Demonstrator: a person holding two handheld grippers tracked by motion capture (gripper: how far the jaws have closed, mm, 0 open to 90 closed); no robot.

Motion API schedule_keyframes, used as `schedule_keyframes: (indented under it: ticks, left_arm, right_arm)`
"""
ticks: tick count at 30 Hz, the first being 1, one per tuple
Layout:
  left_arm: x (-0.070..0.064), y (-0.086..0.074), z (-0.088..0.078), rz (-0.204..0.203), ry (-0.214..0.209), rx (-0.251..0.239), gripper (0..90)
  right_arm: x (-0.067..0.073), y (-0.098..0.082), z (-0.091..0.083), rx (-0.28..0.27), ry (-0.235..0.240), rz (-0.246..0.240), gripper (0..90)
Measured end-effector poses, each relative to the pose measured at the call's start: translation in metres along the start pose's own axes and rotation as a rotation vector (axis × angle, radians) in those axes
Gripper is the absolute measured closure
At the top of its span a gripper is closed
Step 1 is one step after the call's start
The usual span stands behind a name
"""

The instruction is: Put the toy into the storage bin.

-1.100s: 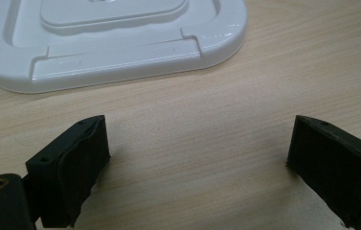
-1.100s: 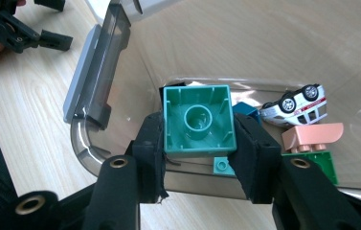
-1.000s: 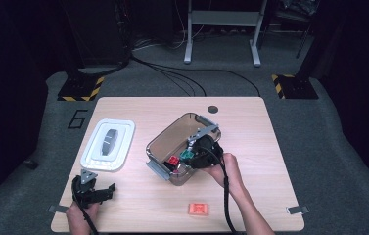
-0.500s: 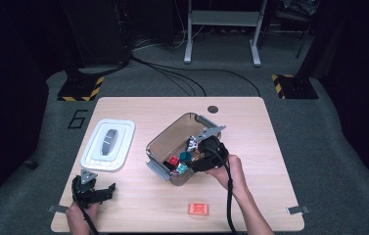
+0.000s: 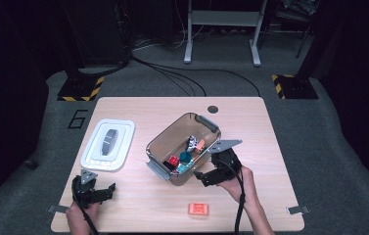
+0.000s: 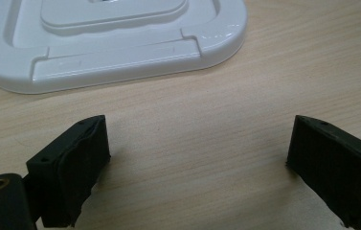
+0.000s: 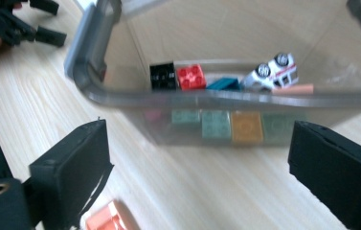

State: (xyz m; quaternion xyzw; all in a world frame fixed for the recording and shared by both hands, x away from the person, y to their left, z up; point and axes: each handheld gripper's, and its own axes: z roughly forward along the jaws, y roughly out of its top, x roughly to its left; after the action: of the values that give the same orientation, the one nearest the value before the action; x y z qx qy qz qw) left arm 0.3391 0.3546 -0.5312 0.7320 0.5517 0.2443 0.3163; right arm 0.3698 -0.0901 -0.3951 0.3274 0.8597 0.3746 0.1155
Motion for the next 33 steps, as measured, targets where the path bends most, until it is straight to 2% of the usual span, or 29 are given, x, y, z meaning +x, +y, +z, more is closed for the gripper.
schedule_keyframes:
  ticks: [1,3,4,10,13,18,19,22,23,24,25,27,29,30,31,32,33]
  left_arm:
    - [0.0,0.0,0.0,-0.002,-0.001,0.0,7.0]
    - [0.0,0.0,0.0,-0.001,0.0,0.0,7.0]
    - [0.0,0.0,0.0,0.004,0.001,-0.001,7.1]
    - [0.0,0.0,0.0,0.002,0.0,-0.001,7.0]
    - [0.0,0.0,0.0,0.004,0.001,-0.001,7.0]
    - [0.0,0.0,0.0,0.002,0.001,-0.001,7.0]
    - [0.0,0.0,0.0,0.0,0.001,-0.002,7.1]
    - [0.0,0.0,0.0,0.004,-0.001,0.006,7.0]
    - [0.0,0.0,0.0,0.001,-0.001,0.005,7.0]
    - [0.0,0.0,0.0,0.001,-0.001,0.004,7.0]
    - [0.0,0.0,0.0,0.001,-0.001,0.005,7.1]
    - [0.0,0.0,0.0,0.003,-0.001,0.005,7.1]
    - [0.0,0.0,0.0,0.005,0.0,0.005,7.1]
    - [0.0,0.0,0.0,0.001,-0.001,0.005,7.1]
    - [0.0,0.0,0.0,0.001,-0.001,0.005,7.0]
    - [0.0,0.0,0.0,0.001,-0.001,0.005,7.1]
    - [0.0,0.0,0.0,0.001,-0.001,0.005,7.1]
  right_arm:
    - [0.0,-0.009,0.001,0.007,0.003,0.005,3.3]
    - [0.0,-0.013,0.002,0.009,0.003,0.005,2.9]
    - [0.002,-0.022,0.005,0.022,0.009,0.009,1.8]
    - [0.007,-0.039,0.014,0.047,0.012,-0.006,1.0]
    - [0.013,-0.054,0.023,0.065,0.044,-0.014,0.6]
    - [0.021,-0.063,0.03,0.075,0.065,-0.041,0.9]
    - [0.027,-0.068,0.034,0.088,0.076,-0.063,3.7]
    - [0.032,-0.072,0.039,0.103,0.096,-0.084,6.8]
    - [0.037,-0.075,0.044,0.119,0.106,-0.098,12.8]
    - [0.039,-0.076,0.047,0.124,0.116,-0.114,13.8]
    - [0.042,-0.077,0.049,0.14,0.115,-0.107,14.7]
    - [0.048,-0.078,0.054,0.171,0.111,-0.141,19.8]
    - [0.05,-0.078,0.056,0.179,0.1,-0.145,22.5]
    - [0.055,-0.079,0.06,0.204,0.096,-0.181,28.9]
    - [0.055,-0.079,0.06,0.204,0.096,-0.181,28.9]
    - [0.057,-0.08,0.063,0.227,0.087,-0.192,34.8]
    - [0.057,-0.08,0.063,0.227,0.087,-0.192,34.8]
